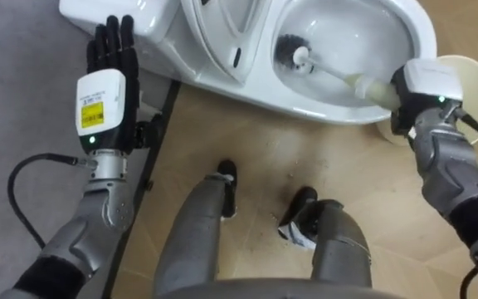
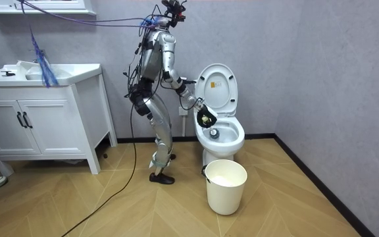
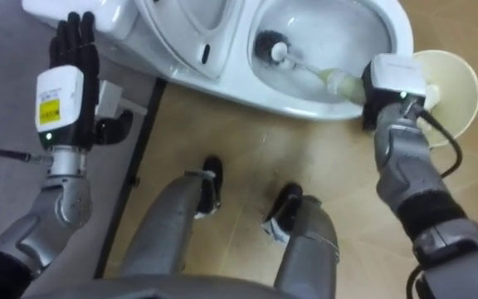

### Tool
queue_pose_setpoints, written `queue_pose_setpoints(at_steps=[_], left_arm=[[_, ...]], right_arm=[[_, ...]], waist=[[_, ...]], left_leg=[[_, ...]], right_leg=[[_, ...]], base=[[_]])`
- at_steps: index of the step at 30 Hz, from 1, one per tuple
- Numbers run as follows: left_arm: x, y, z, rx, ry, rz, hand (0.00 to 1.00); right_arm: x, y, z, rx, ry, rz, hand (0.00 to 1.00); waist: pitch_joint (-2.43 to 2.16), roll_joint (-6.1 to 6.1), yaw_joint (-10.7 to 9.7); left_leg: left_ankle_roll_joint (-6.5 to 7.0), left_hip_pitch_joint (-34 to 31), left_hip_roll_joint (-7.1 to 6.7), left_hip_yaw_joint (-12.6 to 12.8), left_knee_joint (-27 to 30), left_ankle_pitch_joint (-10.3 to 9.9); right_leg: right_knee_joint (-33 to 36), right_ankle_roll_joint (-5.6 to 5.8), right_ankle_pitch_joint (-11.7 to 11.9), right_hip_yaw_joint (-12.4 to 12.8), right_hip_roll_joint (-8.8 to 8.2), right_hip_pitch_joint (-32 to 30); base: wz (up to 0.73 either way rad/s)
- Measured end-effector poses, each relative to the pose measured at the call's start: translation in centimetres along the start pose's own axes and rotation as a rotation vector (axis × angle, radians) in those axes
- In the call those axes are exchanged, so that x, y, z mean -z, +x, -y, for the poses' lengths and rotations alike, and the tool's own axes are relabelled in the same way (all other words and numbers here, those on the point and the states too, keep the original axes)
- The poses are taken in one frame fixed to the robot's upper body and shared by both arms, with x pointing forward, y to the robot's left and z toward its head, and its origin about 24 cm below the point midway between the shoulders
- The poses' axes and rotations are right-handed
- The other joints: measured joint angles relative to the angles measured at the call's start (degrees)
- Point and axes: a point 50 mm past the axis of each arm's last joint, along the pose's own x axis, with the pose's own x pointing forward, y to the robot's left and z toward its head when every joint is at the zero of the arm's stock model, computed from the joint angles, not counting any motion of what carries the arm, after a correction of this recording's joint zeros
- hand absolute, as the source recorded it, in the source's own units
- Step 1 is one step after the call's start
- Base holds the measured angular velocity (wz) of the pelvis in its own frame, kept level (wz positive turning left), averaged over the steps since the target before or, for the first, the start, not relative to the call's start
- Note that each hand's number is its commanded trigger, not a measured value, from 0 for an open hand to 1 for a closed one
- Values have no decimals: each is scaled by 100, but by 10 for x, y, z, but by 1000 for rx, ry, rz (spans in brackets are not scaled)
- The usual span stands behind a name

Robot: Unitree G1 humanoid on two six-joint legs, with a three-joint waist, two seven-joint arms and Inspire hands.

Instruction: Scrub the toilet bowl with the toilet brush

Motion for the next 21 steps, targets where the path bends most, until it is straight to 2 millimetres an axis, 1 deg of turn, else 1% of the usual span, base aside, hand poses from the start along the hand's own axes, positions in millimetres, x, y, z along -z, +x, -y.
queue_pose_setpoints(at_steps=[1, 2, 3, 5, 8, 9, 10, 11, 12, 13, 14, 15, 16, 18, 19, 20, 21], left_arm=[[2, -2, 3, 19, 3, -15, 0], [4, -2, 4, 31, 5, -22, 0], [7, -4, 7, 57, 13, -34, 0], [13, -9, 9, 86, 18, -59, 0], [23, -19, 14, 143, 7, -123, 0], [27, -23, 16, 167, 5, -144, 0], [31, -28, 18, 185, 5, -163, 0], [39, -33, 22, 228, 15, -199, 0], [47, -39, 26, 278, 24, -244, 0], [50, -42, 27, 294, 27, -260, 0], [56, -48, 30, 325, 32, -291, 0], [61, -55, 30, 339, 27, -323, 0], [63, -58, 30, 344, 26, -337, 0], [71, -64, 25, 334, 22, -379, 0], [74, -69, 24, 334, 16, -404, 0], [75, -71, 23, 331, 10, -414, 0], [75, -75, 21, 318, -7, -430, 0]], right_arm=[[0, -2, -5, -29, 5, -7, 100], [0, -2, -7, -41, 7, -8, 100], [1, -4, -10, -61, 9, -11, 100], [3, -6, -15, -84, 20, -21, 100], [10, -13, -32, -144, 31, -44, 100], [12, -17, -39, -162, 29, -46, 100], [14, -19, -42, -172, 30, -46, 100], [14, -23, -50, -195, 47, -44, 100], [15, -28, -59, -220, 63, -35, 100], [16, -31, -62, -231, 73, -33, 100], [19, -36, -69, -254, 91, -31, 100], [23, -42, -76, -278, 110, -39, 100], [25, -45, -79, -289, 125, -46, 100], [29, -56, -91, -331, 157, -50, 100], [30, -61, -97, -346, 180, -51, 100], [30, -64, -100, -354, 195, -52, 100], [30, -71, -104, -367, 223, -49, 100]], waist=[[-14, 58, 37], [-16, 88, 42], [-29, 126, 46], [-37, 139, 44], [-48, 141, 4], [-56, 130, -24], [-57, 120, -71], [-58, 88, -117], [-69, 36, -190], [-68, 14, -238], [-78, -48, -284], [-104, -114, -297], [-124, -147, -298], [-148, -243, -302], [-161, -263, -339], [-162, -267, -354], [-174, -296, -376]], left_leg=[[-11, 86, 25, 0, -34, -11], [-12, 137, 26, 1, -69, -10], [-22, 238, 18, 15, -146, -3], [-52, 422, 6, 48, -286, 20], [-99, 846, 13, 65, -501, 47], [-122, 1020, 9, 68, -611, 61], [-131, 1096, 9, 68, -652, 68], [-143, 1253, 6, 72, -728, 77], [-150, 1397, 2, 67, -797, 83], [-152, 1465, -3, 64, -844, 86], [-153, 1607, -14, 59, -934, 86], [-154, 1742, -10, 52, -997, 85], [-154, 1804, -11, 52, -1024, 85], [-154, 2093, -17, 33, -1077, 83], [-155, 2258, -33, 20, -1137, 83], [-155, 2359, -50, 12, -1177, 83], [-154, 2583, -87, 18, -1304, 83]], right_leg=[[-78, -8, 22, -47, 20, 99], [-108, -7, 25, -76, 11, 155], [-152, -10, 26, -71, 14, 235], [-213, -31, 38, -47, 18, 365], [-419, -27, 28, -12, 79, 743], [-529, -20, 25, -10, 111, 913], [-586, -18, 23, -14, 107, 1002], [-680, -6, 17, -20, 112, 1167], [-785, -2, 14, -61, 117, 1329], [-843, 0, 15, -83, 122, 1416], [-951, 20, 12, -109, 138, 1575], [-1096, 48, 28, -135, 209, 1754], [-1175, 60, 36, -153, 215, 1845], [-1449, 117, 68, -236, 273, 2271], [-1598, 148, 86, -283, 298, 2512], [-1666, 163, 91, -317, 301, 2647], [-1788, 206, 91, -309, 296, 2860]], base=[[-11], [-6], [0], [0], [0], [0], [0], [0], [3], [8], [9], [8], [9], [18], [25], [25], [12]])
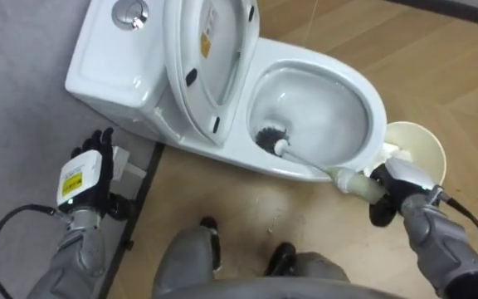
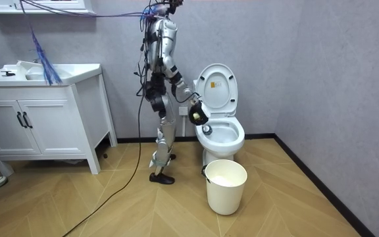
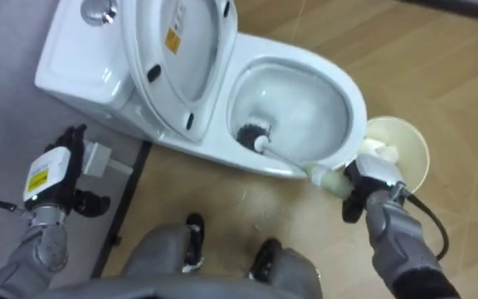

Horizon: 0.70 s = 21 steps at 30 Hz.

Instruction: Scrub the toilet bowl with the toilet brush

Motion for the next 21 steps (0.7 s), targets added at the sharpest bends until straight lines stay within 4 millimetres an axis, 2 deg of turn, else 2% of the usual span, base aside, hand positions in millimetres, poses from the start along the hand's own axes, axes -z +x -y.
queue_pose_setpoints(at_steps=[4, 8, 10, 13, 18, 20, 21], left_arm=[[4, -16, 4, -9, -112, -57, 0], [14, -32, 19, 36, -234, -156, 0], [29, -43, 26, 59, -319, -258, 0], [51, -55, 36, 72, -398, -404, 0], [95, -95, 57, 118, -498, -733, 0], [104, -103, 62, 131, -527, -815, 0], [108, -108, 65, 142, -530, -856, 0]], right_arm=[[2, -11, -12, -21, 29, 10, 100], [6, -19, -31, -78, 112, -18, 100], [8, -23, -37, -96, 173, -18, 100], [8, -23, -38, -96, 223, -11, 100], [19, -26, -34, -21, 427, -63, 100], [23, -26, -31, 15, 481, -79, 100], [26, -26, -30, 37, 531, -97, 100]], waist=[[-10, -48, -5], [-49, -150, 13], [-65, -204, 24], [-65, -209, -13], [-61, -212, -189], [-66, -202, -240], [-55, -226, -282]], left_leg=[[0, 601, -96, 1, -366, 0], [-4, 1071, -117, 21, -623, -3], [-10, 1351, -118, 31, -771, -7], [-16, 1588, -110, 33, -876, -11], [-48, 1893, -110, 158, -999, -32], [-66, 1927, -103, 203, -999, -46], [-66, 1938, -102, 206, -1000, -46]], right_leg=[[-287, 97, 17, -4, -10, 538], [-630, 158, 68, 14, 53, 1021], [-710, 162, 73, 156, 84, 1217], [-774, 162, 73, 182, 98, 1392], [-807, 165, 74, 339, 104, 1603], [-807, 167, 74, 440, 111, 1597], [-807, 168, 75, 503, 118, 1595]], base=[[2], [-2], [-18], [-17], [-8], [-13], [-10]])
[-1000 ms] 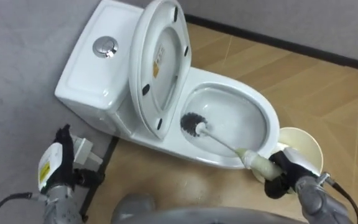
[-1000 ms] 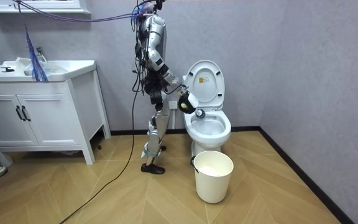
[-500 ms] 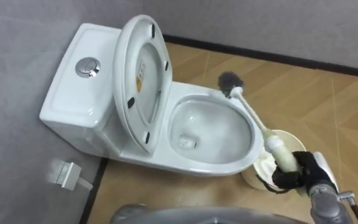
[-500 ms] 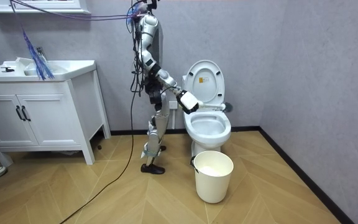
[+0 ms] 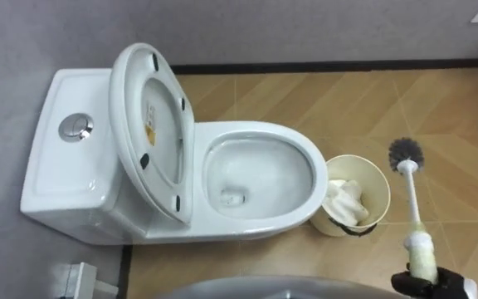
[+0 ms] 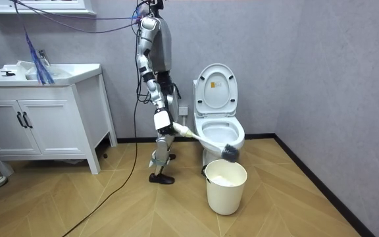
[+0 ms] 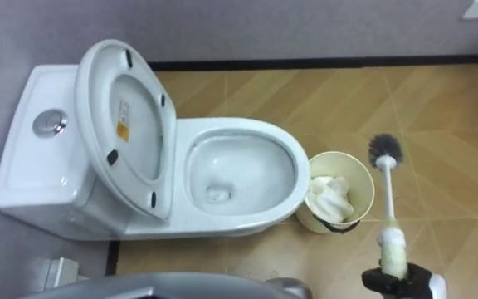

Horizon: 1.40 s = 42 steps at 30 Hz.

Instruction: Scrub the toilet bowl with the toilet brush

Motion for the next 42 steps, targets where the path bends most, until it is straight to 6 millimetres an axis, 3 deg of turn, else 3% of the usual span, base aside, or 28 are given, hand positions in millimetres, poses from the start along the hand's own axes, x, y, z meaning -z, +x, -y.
queue_pose_setpoints(at_steps=[7, 24, 29, 35, 39, 40, 42], left_arm=[[-2, 1, 2, 15, -1, 2, 0], [5, -1, 7, 70, 75, -39, 0], [2, -1, 14, 85, 67, -34, 0], [0, -1, 15, 85, 68, -34, 0], [3, -1, 15, 85, 70, -42, 0], [4, -1, 15, 85, 70, -43, 0], [2, -1, 15, 84, 70, -40, 0]], right_arm=[[16, -1, -2, 28, -27, -71, 0], [15, 0, -6, -16, -78, -63, 0], [3, 1, -11, -39, -145, -2, 0], [-30, -1, -22, -62, -195, 152, 0], [-45, -3, -33, -86, -174, 206, 0], [-47, -3, -34, -89, -170, 209, 99], [-48, -4, -36, -95, -168, 215, 100]], waist=[[-1, 1, -4], [-3, -2, 50], [-2, -23, 60], [6, -124, 193], [35, -183, 238], [38, -189, 241], [46, -193, 267]], left_leg=[[0, 36, 0, -1, -5, 0], [0, -33, 1, 7, -6, 0], [0, -27, 1, -5, -9, 0], [0, -19, 1, -2, -16, 0], [0, -22, 4, -9, -16, 0], [0, -23, 4, -13, -16, 0], [-1, -25, 3, -25, -16, 0]], right_leg=[[0, 1, -1, 23, 5, -17], [-78, 1, 15, -1, 12, -34], [-83, -1, 30, 0, 15, -11], [-93, -1, 33, 1, 18, -3], [-97, -3, 35, -20, 19, 6], [-98, -3, 35, -20, 19, 5], [-103, -1, 40, -18, 18, 5]], base=[[-2], [0], [0], [0], [1], [0], [0]])
